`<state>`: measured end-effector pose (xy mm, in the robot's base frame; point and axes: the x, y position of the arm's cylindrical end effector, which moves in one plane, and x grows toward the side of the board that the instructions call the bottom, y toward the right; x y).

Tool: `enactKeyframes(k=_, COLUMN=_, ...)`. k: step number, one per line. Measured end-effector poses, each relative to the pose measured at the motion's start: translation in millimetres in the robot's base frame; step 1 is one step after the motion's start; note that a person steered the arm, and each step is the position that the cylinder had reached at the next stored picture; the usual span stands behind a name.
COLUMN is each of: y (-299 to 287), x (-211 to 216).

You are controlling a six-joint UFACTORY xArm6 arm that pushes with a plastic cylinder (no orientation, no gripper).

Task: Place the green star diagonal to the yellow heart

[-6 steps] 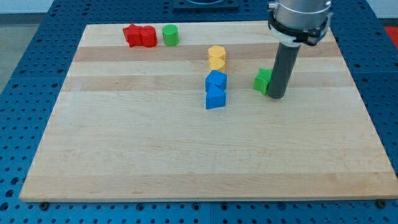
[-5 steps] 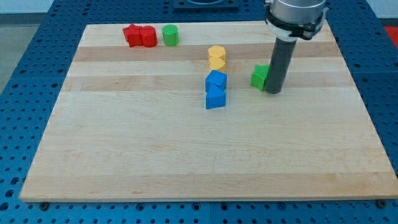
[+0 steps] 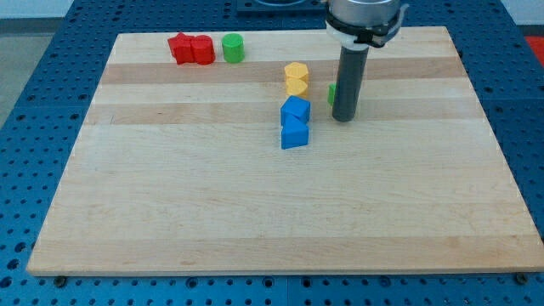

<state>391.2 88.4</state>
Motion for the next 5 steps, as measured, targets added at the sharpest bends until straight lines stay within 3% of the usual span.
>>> enactKeyframes(k=3, y=1.7, x=-62.6)
enactKeyframes(k=5, y=32.5, x=-74.6)
